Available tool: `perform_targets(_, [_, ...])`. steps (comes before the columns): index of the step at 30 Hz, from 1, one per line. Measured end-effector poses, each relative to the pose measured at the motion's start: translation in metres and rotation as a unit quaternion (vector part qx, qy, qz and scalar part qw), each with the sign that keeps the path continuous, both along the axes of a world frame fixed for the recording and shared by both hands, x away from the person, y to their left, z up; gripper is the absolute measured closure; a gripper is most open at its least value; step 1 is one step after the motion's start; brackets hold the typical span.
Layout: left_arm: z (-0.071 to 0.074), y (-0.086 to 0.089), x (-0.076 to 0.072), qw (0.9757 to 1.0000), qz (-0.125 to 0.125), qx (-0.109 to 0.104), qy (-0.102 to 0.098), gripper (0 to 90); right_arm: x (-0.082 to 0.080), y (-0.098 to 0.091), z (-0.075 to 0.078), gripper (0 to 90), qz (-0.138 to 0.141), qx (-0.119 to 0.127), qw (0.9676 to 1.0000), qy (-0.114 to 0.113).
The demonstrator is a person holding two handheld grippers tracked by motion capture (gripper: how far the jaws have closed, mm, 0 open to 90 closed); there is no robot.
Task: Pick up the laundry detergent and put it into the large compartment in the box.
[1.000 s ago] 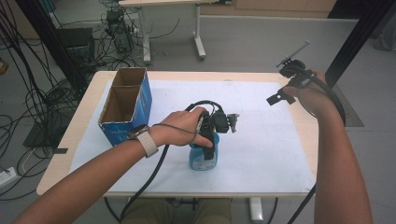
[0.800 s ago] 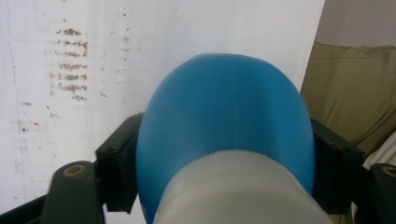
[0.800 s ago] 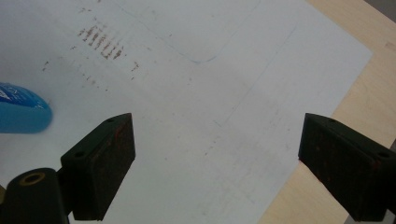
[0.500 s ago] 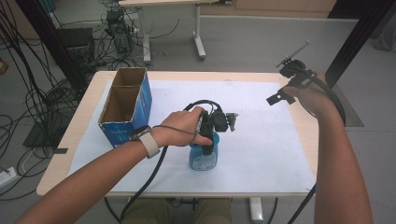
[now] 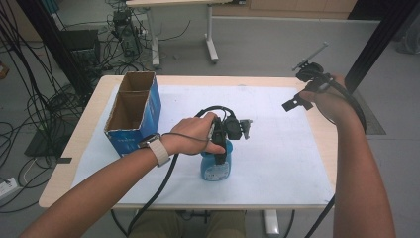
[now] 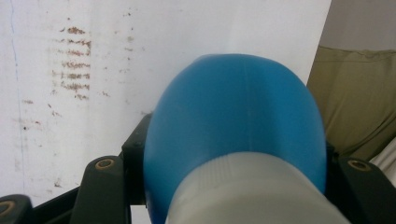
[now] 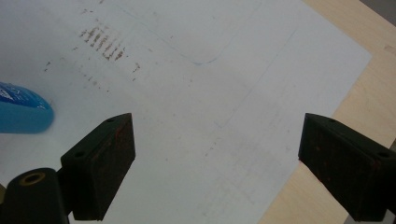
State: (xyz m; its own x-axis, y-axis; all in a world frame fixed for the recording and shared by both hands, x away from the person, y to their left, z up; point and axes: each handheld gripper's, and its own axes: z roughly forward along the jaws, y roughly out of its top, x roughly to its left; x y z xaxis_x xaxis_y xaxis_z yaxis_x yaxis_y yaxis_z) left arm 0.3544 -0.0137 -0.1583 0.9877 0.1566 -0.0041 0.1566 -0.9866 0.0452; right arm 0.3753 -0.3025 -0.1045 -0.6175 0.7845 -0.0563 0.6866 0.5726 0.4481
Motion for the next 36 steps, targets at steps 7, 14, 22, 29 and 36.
perform_targets(7, [-0.0003, 0.0019, 0.0002, 1.0000, 0.000, -0.004, 0.000, 39.4, 0.0001, 0.0011, 0.0002, 10.8, 0.000, -0.002, 1.0000, 0.002])
perform_targets(14, [-0.0005, 0.0028, 0.0002, 1.0000, 0.000, -0.005, 0.000, 39.4, -0.0012, 0.0017, 0.0024, 10.8, 0.001, -0.002, 1.0000, 0.000])
perform_targets(22, [-0.0005, 0.0035, 0.0001, 1.0000, 0.001, -0.006, 0.000, 39.4, -0.0019, 0.0015, 0.0039, 10.8, 0.000, -0.003, 1.0000, -0.001])
perform_targets(29, [-0.0007, 0.0041, -0.0003, 1.0000, 0.001, -0.008, -0.001, 39.4, -0.0019, 0.0018, 0.0050, 10.8, 0.000, -0.003, 1.0000, -0.002])
perform_targets(36, [-0.0005, 0.0040, 0.0000, 1.0000, 0.002, -0.007, 0.000, 39.4, -0.0019, 0.0025, 0.0047, 10.8, -0.002, -0.003, 1.0000, -0.002])
